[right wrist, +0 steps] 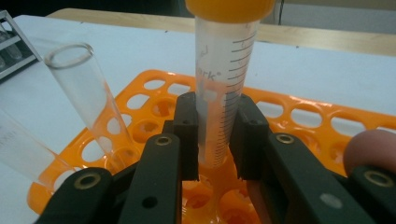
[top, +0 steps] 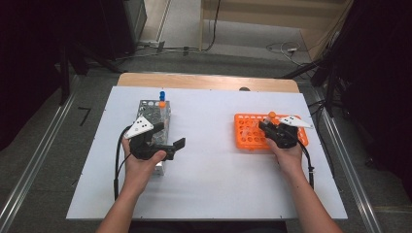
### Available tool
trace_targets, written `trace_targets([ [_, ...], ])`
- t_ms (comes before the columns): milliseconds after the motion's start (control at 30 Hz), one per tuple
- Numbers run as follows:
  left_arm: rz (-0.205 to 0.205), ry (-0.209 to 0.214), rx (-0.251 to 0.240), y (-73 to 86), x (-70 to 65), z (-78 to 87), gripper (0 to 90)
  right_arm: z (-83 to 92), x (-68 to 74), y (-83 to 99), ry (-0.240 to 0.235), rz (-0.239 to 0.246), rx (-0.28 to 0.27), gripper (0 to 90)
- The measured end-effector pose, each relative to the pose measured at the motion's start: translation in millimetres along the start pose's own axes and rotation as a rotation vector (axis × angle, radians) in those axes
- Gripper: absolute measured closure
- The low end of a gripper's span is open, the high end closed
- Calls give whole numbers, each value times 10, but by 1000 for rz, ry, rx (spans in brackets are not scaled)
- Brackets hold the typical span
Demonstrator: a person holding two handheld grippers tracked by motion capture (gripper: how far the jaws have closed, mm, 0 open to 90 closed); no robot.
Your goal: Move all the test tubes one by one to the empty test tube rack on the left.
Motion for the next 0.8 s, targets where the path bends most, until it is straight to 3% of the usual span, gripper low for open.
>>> trace_targets([
  [300, -9, 7, 4, 1, -27, -2, 0, 179, 16, -90, 1, 17, -17, 717],
  [800, -19, 28, 11, 7, -86, -37, 0, 428, 141, -61, -79, 48, 13, 717],
])
Point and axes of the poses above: each handheld gripper's, and its own axes: z roughly backward along the jaws, y roughly out of its underside, x roughly to its left, the point moved 2 cm from there along -z, roughly forward along the jaws, and after that the axes turned 10 degrees about -x, right-handed, at the moved point
